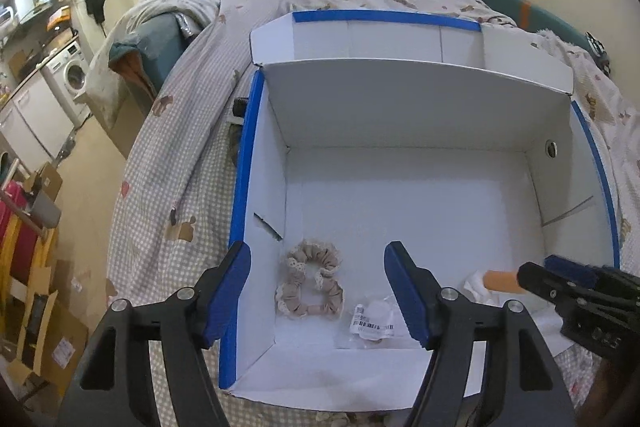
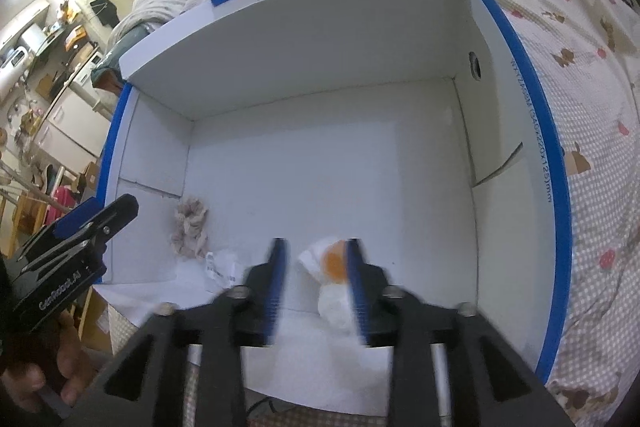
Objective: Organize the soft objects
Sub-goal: 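Lower scrunchie and sponge into the box and open both tools, then withdraw both open tools from the box toward the items on the bed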
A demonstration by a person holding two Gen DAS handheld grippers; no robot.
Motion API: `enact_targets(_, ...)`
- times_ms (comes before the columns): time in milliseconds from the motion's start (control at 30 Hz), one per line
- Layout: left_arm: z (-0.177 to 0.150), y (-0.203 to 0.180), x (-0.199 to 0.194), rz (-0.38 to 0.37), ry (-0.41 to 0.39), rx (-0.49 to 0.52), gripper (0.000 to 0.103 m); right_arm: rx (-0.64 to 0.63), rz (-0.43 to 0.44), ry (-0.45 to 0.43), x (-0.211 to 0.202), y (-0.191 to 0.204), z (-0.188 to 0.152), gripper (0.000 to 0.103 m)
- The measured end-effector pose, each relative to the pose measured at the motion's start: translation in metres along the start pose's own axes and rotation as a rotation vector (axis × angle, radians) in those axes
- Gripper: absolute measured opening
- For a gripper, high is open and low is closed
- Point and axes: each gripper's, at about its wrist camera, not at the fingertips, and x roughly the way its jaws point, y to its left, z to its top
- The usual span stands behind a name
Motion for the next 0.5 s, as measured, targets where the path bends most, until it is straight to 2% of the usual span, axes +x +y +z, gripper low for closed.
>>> enact_targets(33,-0.0004,-0.0003,0.0005,0.004,0.002,0.0,0.067,0.009,-0.001,-0.017,-0.0021,-0.0011,0.0005,0.075)
enact_targets(67,-0.0006,0.0001,0.0013,0.005,0.006,-0.001,0.067,0.015,-0.003,-0.029,-0.0042,-0.0021,0.0013,0.077)
enact_targets(267,-0.0004,0.0019,0.0018,0.008,0.006,-0.008,0.067,0.053,0.012,-0.031,-0.0059,-0.0102,0.0039,0.077)
enact_targets(500,-0.0016,0.0027,0.0012,0.009,0.01,-0.002,0.067,0.028,-0.006,-0.037,-0.0086,-0.0072,0.0039,0.077)
